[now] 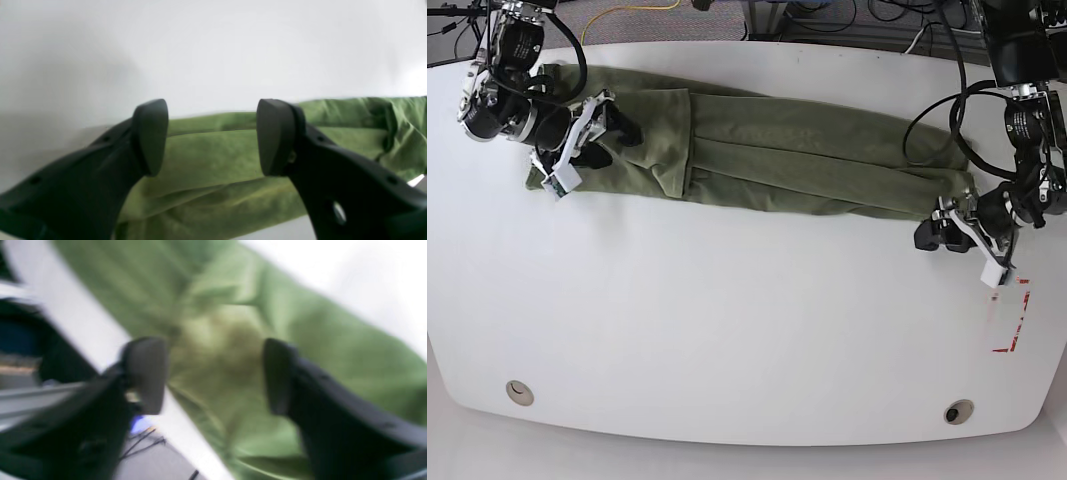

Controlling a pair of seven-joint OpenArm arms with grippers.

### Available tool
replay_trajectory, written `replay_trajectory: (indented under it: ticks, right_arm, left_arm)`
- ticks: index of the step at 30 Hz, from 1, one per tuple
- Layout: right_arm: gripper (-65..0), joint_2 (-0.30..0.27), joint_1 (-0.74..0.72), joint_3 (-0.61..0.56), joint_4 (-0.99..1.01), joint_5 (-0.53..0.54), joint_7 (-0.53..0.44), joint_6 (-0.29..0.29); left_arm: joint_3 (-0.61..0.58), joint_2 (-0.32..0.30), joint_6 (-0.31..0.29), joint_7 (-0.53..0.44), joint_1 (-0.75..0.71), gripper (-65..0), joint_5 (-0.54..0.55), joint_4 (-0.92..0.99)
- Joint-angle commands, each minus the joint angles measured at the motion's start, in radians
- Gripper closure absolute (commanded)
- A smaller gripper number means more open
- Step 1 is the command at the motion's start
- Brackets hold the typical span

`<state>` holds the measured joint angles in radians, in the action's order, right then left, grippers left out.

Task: Fold the T-shirt properly
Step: 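Release the strip end with the left gripper and move it along the strip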

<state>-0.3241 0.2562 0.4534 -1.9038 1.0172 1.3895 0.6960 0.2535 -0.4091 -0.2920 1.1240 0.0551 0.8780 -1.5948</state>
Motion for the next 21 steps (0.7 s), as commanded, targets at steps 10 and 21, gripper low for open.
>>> replay_trajectory:
  ticks: [10, 21]
  right_arm:
    - [-0.6, 0.078, 0.010, 0.025, -0.018, -0.340, -0.037, 0.002]
    - [-3.3, 0.095, -0.005, -0.005, 0.073, -0.654, -0.227, 0.002]
  left_arm:
    - [0.004, 0.063, 0.004, -0.035, -0.090, -30.7, -0.061, -0.051]
    - [0.004, 0.126, 0.004, -0.066, -0.166, -17.4, -0.260, -0.101]
